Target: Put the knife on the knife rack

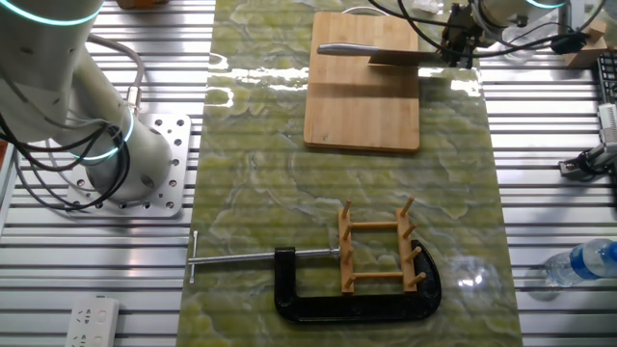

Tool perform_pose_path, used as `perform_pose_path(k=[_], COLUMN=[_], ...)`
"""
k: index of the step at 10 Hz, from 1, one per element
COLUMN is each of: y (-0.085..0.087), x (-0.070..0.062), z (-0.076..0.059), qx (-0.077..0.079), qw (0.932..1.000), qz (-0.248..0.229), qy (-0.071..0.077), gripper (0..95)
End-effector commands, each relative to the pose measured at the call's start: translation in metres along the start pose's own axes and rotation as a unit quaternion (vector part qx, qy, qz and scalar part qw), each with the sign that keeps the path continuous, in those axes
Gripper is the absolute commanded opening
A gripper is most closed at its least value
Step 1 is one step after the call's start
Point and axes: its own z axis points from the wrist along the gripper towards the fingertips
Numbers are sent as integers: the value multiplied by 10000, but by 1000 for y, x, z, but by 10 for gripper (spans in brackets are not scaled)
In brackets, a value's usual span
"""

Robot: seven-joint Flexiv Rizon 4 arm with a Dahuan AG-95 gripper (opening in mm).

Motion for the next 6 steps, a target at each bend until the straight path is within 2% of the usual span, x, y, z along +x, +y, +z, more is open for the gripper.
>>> perform_pose_path(k=[1,6], y=[1,2], x=[-1,-1], z=[2,2], qx=[-12,-3], qw=[10000,10000], qz=[6,35], qy=[-48,-82], gripper=[0,0])
